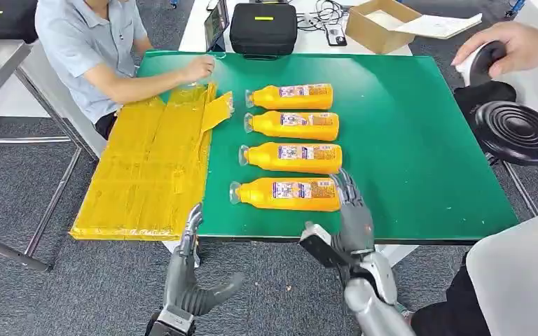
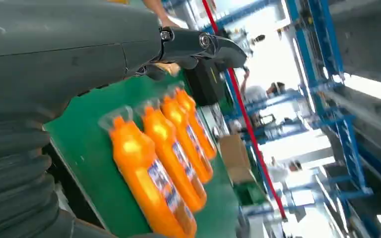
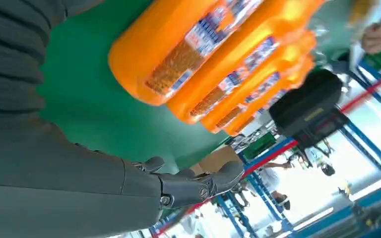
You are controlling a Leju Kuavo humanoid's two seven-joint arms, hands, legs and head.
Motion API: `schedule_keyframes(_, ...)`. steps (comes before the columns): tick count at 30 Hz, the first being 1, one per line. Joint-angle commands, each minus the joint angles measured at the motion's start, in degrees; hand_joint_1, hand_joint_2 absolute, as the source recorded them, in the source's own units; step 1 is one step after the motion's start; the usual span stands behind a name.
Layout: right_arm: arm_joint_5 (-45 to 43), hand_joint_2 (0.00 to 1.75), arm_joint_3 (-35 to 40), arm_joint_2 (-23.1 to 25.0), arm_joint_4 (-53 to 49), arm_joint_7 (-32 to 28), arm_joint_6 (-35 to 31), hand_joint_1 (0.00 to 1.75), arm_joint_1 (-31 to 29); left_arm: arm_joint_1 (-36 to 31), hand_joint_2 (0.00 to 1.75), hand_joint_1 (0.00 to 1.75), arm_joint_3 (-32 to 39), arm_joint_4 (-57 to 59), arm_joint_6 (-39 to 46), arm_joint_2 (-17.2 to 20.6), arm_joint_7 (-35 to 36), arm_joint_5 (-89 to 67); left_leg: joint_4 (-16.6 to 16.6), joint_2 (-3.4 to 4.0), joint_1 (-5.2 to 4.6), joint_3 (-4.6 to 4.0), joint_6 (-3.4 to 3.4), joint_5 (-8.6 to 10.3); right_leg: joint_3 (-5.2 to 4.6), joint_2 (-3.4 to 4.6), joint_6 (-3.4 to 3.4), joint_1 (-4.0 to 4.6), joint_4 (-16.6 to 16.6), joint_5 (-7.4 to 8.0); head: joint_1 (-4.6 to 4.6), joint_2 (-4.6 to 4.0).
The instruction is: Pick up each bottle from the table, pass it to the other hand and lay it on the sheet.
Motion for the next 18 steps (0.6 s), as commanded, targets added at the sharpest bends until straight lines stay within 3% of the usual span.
schedule_keyframes(1, 2.95, 1.75, -0.23, 0.49, 26.13, 0.73, -0.45, 0.0, -16.85, -4.71, 1.75, 0.0, -1.24, 6.84, -3.04, 0.1, -0.26, -0.8, -0.06, 0.08, 0.0, 0.2, -0.05, -0.03, 0.18, 0.07, -0.08, 0.01, -0.05, -0.01, 0.02, 0.0)
schedule_keyframes(18, 3.0, 1.75, -0.14, 0.61, 26.43, 0.64, -0.92, 0.0, -16.6, -4.53, 1.75, 0.0, -1.19, 6.69, -3.1, 0.13, -0.26, -0.84, -0.01, 0.03, 0.01, 0.21, -0.08, -0.08, 0.21, 0.02, -0.1, 0.02, 0.01, -0.1, 0.02, 0.0)
